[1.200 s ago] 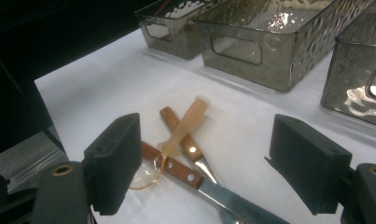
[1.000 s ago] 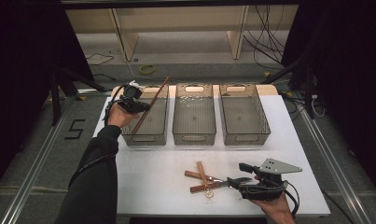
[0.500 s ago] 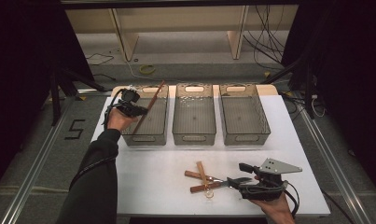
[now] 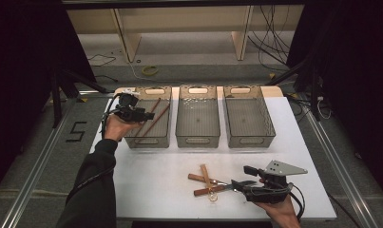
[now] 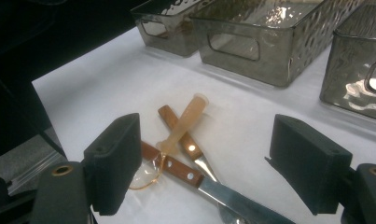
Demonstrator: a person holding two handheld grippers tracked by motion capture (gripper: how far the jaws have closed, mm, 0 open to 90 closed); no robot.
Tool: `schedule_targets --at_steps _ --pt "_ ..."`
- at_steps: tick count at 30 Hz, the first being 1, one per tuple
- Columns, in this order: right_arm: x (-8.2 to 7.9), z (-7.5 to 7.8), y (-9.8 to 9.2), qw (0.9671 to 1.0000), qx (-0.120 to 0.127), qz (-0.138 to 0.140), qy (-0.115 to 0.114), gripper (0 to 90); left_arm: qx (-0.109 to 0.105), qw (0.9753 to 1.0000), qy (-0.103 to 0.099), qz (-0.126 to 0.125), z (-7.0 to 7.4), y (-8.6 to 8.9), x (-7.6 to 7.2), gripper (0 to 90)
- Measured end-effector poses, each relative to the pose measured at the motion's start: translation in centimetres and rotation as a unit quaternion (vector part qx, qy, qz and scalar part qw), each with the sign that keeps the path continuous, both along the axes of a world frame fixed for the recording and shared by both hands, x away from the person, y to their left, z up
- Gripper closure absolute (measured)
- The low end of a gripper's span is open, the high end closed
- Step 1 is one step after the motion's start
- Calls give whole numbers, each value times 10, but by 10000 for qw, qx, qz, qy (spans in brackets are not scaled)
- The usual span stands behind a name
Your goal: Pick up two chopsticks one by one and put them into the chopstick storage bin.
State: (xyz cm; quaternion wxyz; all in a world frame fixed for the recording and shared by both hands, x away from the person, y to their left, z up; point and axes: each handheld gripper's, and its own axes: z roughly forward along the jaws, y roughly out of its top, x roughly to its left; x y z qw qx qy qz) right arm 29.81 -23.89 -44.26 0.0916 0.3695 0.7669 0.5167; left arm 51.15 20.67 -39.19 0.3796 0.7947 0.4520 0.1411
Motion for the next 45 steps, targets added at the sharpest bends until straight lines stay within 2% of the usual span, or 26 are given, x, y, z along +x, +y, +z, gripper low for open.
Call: schedule_targets --at_steps 5,8,12,13,14,16,18,19,20,21,26,31,34,38,40,45 --pt "4 3 3 9999 -121 -45 107 260 -175 9997 -128 -146 4 -1 -20 348" --pt "7 5 7 9997 -180 -62 157 263 -429 9987 -238 -107 7 2 -31 324" --pt "14 6 15 9991 -300 -29 307 266 -581 9974 -396 -126 8 5 -49 297" --pt "15 6 18 9988 -357 -29 332 269 -581 9974 -396 -126 8 5 -49 290" --pt "17 6 20 9985 -408 -22 366 271 -666 9965 -503 -64 7 6 -58 284" --pt "20 6 25 9977 -477 -45 483 273 -843 9949 -550 -44 5 9 -67 278" --pt "22 5 27 9972 -492 -50 556 274 -859 9948 -544 -48 4 10 -68 273" --pt "24 5 29 9969 -517 -43 599 274 -793 9955 -519 -56 3 10 -69 273" --pt "27 4 33 9957 -599 -42 699 274 -801 9950 -589 -8 2 9 -74 261" --pt "28 4 35 9951 -638 -66 751 274 -841 9948 -574 -59 0 9 -77 260" --pt "35 4 46 9921 -819 2 945 274 -737 9958 -525 -104 -11 7 -88 244" --pt "42 1 59 9893 -976 93 1078 282 -804 9944 -651 -204 -16 4 -100 236" --pt "47 1 64 9881 -1005 120 1160 284 -814 9943 -656 -230 -17 3 -105 228" --pt "53 0 69 9859 -1048 140 1297 288 -921 9929 -700 -288 -26 -3 -119 226" --pt "55 -1 72 9844 -1066 125 1393 293 -901 9929 -699 -333 -31 -6 -124 225" --pt "59 -2 77 9829 -1111 82 1468 309 -911 9927 -711 -347 -39 -8 -132 222"
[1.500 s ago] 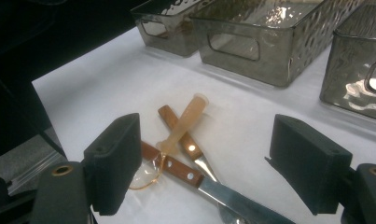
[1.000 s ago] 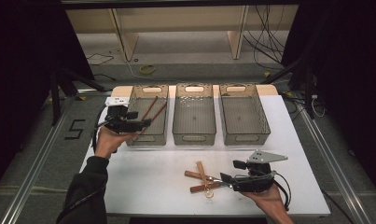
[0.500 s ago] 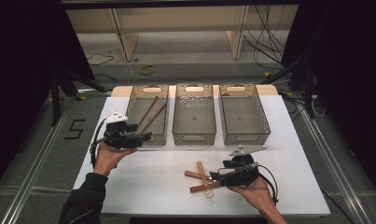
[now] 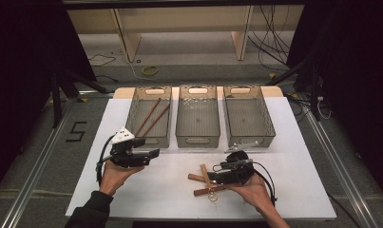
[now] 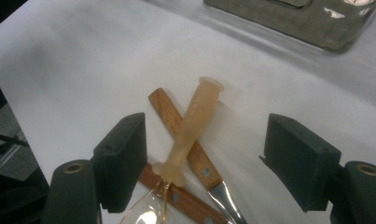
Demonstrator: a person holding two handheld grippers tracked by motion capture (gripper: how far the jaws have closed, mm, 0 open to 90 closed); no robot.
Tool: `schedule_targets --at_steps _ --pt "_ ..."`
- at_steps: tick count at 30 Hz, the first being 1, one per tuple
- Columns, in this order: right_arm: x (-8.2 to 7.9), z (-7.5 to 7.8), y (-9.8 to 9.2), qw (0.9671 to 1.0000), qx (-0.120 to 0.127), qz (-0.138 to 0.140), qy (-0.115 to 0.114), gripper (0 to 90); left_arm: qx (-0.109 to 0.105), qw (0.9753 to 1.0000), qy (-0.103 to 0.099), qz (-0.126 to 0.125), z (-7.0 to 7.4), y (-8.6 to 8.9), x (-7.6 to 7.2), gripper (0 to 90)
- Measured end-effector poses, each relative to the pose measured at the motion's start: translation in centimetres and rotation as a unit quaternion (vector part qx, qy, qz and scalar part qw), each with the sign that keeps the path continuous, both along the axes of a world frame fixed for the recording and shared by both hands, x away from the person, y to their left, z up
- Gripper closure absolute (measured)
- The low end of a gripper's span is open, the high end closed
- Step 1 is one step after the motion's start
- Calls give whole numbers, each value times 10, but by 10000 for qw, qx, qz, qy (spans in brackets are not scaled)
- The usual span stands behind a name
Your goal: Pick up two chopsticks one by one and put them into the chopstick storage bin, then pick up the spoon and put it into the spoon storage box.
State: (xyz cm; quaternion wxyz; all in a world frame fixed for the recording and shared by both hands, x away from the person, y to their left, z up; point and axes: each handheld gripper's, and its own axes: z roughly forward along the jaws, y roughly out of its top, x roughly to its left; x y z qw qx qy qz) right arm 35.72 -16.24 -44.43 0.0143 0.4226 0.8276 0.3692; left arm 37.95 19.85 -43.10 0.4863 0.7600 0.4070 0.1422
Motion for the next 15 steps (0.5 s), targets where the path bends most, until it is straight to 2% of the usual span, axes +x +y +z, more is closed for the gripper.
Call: schedule_targets --at_steps 3,5,8,11,15 --pt "4 -1 2 10000 -6 -19 71 310 -75 10000 6 -38 -5 0 -4 221" --pt "5 -2 3 9999 -18 -19 108 313 -45 9999 48 -79 -8 -1 -7 218" --pt "7 -4 5 9999 -43 -25 154 319 -17 10000 53 -72 -10 -2 -10 216" --pt "9 -6 7 9997 -57 -37 218 328 -90 9999 46 -44 -11 -3 -13 214" --pt "12 -7 9 9995 -21 -24 316 344 -86 9999 -49 -55 -11 -4 -18 212"
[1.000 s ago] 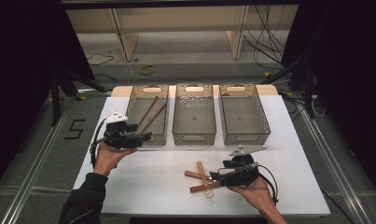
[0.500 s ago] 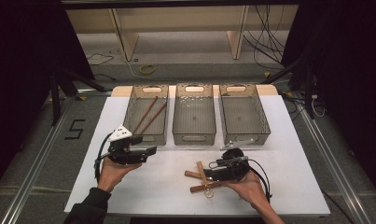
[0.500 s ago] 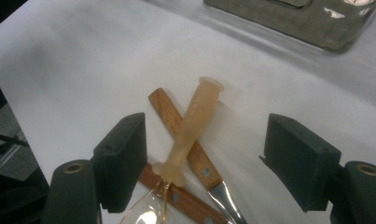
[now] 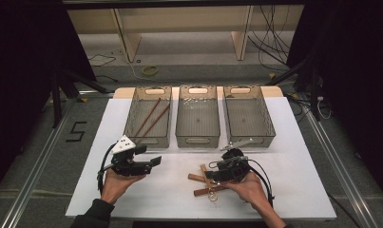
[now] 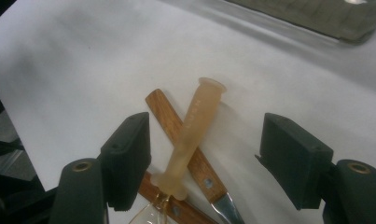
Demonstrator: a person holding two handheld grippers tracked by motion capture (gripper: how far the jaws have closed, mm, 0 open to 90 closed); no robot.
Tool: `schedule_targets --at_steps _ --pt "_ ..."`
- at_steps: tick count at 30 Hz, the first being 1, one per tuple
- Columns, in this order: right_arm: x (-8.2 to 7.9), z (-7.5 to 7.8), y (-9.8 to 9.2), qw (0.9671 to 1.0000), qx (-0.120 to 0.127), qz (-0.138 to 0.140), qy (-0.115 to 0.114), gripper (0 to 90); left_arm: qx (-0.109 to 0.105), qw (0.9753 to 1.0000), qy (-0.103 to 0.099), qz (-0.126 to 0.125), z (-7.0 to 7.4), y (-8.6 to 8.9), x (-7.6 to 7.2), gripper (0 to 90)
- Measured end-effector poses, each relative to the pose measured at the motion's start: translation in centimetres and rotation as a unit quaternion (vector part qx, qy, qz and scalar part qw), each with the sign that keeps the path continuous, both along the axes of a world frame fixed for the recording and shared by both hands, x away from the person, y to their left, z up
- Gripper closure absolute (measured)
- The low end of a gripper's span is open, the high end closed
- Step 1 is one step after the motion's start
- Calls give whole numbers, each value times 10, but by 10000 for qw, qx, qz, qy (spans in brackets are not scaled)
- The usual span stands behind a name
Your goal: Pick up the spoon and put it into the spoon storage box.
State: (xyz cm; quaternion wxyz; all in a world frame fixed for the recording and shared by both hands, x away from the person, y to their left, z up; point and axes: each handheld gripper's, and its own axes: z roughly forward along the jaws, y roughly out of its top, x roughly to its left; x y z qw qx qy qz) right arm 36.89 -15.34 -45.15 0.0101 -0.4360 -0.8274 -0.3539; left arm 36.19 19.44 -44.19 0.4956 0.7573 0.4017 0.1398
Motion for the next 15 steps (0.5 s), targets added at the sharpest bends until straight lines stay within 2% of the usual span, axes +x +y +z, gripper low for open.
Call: schedule_targets --at_steps 8,15 --pt "5 -5 10 9998 -20 84 169 389 3 9999 -155 43 -2 1 -9 213" --pt "8 -11 17 9994 -106 122 307 438 23 10000 -74 17 -9 2 -12 215"
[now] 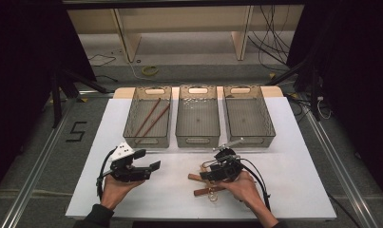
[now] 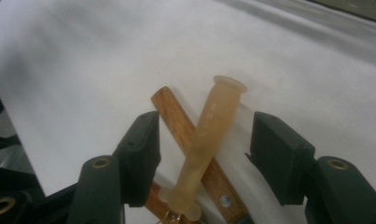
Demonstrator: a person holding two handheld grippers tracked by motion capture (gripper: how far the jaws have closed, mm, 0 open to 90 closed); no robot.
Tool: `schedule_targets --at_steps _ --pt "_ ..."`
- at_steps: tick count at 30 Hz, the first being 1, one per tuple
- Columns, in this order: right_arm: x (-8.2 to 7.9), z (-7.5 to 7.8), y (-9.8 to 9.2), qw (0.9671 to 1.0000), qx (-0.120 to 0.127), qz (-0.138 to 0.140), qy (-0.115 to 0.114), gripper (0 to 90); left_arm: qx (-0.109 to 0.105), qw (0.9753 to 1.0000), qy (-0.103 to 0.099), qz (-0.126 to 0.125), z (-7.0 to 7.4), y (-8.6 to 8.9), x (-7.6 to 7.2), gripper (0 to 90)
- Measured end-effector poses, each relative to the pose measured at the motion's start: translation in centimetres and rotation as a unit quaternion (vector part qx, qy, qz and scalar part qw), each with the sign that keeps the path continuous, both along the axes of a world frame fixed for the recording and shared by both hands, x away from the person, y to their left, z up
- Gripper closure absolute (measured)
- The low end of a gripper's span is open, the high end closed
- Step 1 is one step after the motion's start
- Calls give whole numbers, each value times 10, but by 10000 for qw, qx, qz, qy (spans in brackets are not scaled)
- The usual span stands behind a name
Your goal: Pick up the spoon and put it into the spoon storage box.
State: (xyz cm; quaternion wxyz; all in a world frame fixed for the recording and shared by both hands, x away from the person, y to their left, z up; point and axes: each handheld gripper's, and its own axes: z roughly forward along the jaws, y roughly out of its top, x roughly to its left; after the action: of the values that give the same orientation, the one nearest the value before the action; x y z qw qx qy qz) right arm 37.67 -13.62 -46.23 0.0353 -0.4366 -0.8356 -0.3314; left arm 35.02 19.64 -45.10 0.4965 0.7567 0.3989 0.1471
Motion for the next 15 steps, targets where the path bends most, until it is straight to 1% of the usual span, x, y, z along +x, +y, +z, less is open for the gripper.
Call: schedule_targets --at_steps 1,3,10,14,15 --pt "0 -1 1 10000 -21 8 -22 442 -9 10000 1 -4 0 0 0 216" --pt "2 -2 1 10000 4 5 40 450 -13 10000 -13 -20 0 0 -2 218" --pt "6 -7 5 9996 -71 14 264 498 -40 10000 1 -20 0 0 -4 224" --pt "8 -9 7 9995 -79 63 292 536 -50 10000 -23 -22 1 0 -5 227" --pt "8 -9 7 9994 -81 74 332 543 -48 10000 -19 -25 1 0 -5 227"
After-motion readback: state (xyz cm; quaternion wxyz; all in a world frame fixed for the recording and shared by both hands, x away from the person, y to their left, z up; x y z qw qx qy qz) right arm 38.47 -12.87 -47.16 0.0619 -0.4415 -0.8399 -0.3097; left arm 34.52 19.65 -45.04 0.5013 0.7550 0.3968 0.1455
